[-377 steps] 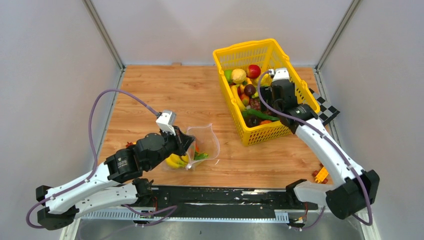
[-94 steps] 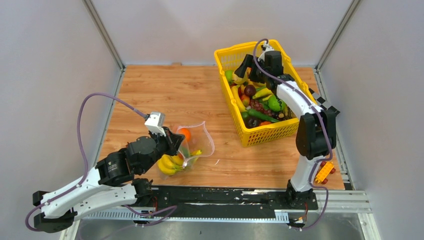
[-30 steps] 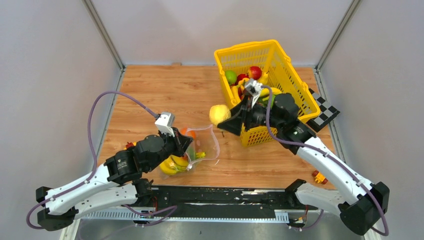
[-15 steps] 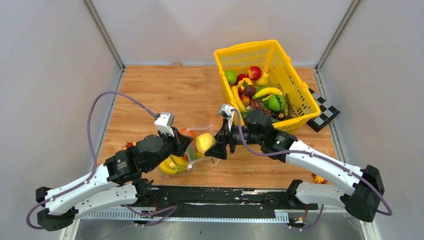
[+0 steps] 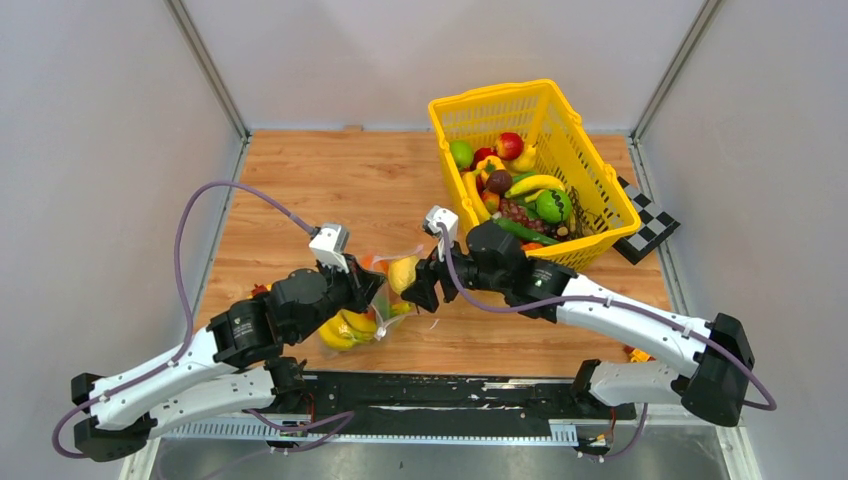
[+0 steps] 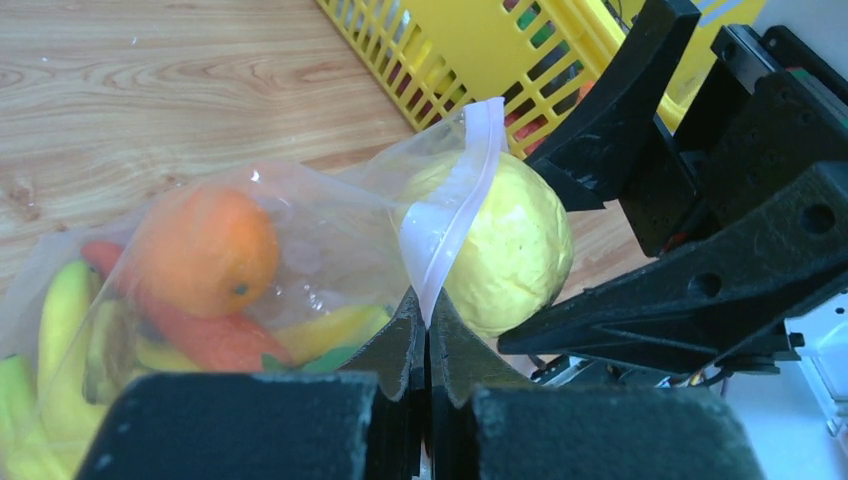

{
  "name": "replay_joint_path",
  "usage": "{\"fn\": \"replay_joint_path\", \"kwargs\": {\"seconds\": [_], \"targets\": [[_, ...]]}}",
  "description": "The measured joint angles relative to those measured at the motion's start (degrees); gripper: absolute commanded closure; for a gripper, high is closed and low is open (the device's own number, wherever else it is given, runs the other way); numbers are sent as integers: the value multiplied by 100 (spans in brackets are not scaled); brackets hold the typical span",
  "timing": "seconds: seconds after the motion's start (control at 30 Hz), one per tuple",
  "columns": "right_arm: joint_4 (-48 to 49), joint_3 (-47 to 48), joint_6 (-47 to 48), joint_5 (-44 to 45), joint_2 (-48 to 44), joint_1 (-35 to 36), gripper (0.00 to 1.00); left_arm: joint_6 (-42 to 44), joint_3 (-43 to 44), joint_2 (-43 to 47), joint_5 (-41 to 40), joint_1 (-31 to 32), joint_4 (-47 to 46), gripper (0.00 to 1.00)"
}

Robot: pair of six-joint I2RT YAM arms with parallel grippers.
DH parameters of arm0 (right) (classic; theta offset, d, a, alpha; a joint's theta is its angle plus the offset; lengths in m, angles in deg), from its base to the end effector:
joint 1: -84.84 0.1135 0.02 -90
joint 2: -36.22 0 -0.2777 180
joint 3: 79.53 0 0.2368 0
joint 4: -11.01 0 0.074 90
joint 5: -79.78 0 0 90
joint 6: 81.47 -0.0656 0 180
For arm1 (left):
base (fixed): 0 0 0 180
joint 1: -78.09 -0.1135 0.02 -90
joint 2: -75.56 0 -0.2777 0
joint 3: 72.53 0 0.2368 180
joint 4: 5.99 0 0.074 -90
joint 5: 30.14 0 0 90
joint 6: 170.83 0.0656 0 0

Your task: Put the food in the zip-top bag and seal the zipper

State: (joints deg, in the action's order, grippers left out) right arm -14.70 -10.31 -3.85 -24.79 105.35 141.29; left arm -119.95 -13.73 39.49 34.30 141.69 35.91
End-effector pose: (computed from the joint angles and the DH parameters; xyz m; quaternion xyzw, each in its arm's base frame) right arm 0.1420 0.2440 0.3139 -0.3776 0.7528 0.3872 0.3753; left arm 0.0875 -0.1126 0.3248 0.0432 0.8039 -0.3289 0.4937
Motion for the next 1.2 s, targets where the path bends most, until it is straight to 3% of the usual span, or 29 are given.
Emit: {"fn": "replay_joint_path", "kwargs": {"seconds": [0.17,0.33,0.63,0.87,1.0,1.1,1.2], "targets": [[-81,195,396,826,0,509,25,66,212,-31,35,0,122,99],[-70,223,588,1025,4,643,19,94,308,-70,2,0,170,99],[358,-72,542,942,-564,649,20,94,308,-83,-50,0,175,99],[719,-671,369,1427,-1582,651,32,92,308,-35,-87,0,175,99],[564,-739,44,2044,-1471,634,39,94,308,-35,-87,0,175,99],[407,-769,-131,2072,-1266,632,52,92,308,-35,-85,0,175,99],[243,-767,-326,2094,-1005,632,57,92,308,-24,-85,0,175,99]]}}
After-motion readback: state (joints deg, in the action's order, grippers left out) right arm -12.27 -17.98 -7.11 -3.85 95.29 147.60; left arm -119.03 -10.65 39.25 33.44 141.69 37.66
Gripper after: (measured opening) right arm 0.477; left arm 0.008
